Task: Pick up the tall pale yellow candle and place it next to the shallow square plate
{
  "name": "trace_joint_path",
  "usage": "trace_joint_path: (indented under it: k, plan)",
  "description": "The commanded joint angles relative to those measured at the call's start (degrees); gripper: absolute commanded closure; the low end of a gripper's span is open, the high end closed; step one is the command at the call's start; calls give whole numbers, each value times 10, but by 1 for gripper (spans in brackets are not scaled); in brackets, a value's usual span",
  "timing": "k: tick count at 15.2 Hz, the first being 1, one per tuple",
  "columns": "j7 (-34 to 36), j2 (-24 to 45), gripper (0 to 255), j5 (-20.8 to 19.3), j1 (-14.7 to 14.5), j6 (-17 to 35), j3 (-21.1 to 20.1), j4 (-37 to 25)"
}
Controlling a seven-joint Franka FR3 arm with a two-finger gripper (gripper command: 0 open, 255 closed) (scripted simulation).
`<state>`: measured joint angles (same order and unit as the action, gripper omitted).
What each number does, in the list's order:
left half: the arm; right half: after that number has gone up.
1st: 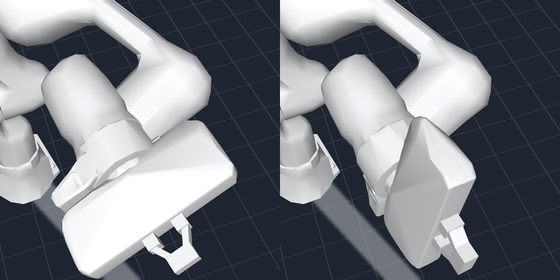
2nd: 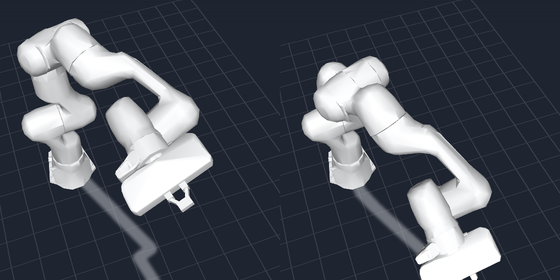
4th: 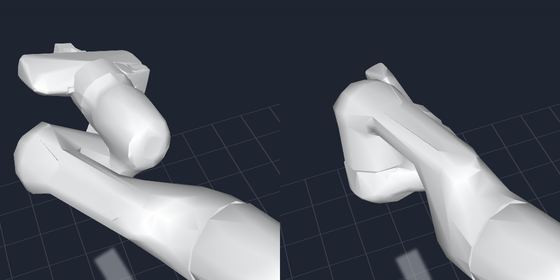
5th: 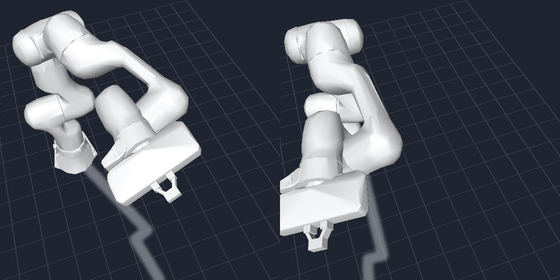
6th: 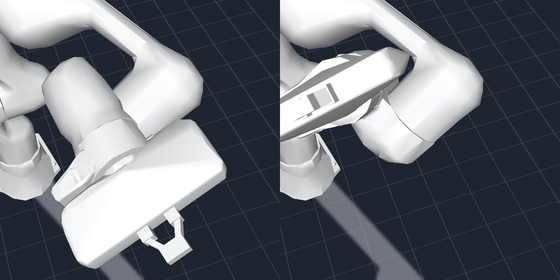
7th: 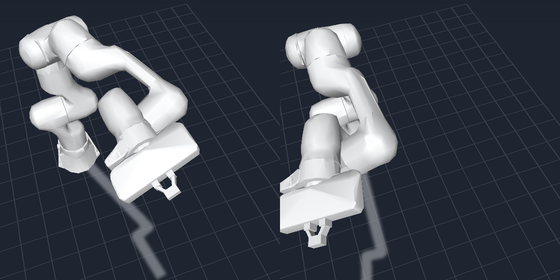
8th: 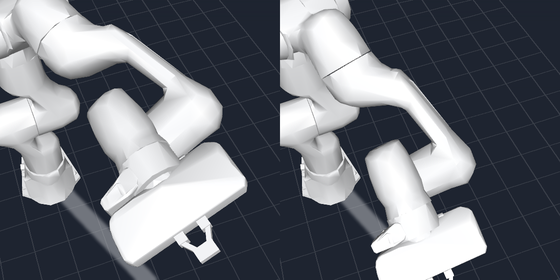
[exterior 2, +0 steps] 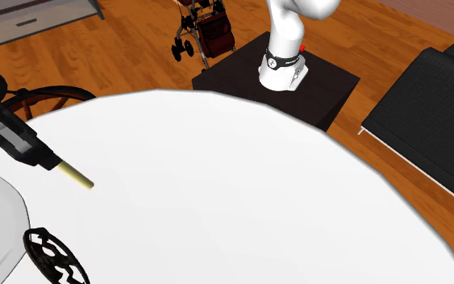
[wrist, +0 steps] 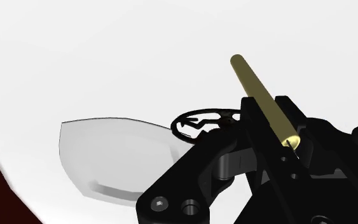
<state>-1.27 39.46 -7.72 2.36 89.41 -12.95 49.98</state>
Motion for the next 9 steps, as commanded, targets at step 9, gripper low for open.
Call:
trace_joint_path:
  k: [9]
  plan:
    - [-1, -15, 255, 2, 14, 88, 0, 104]
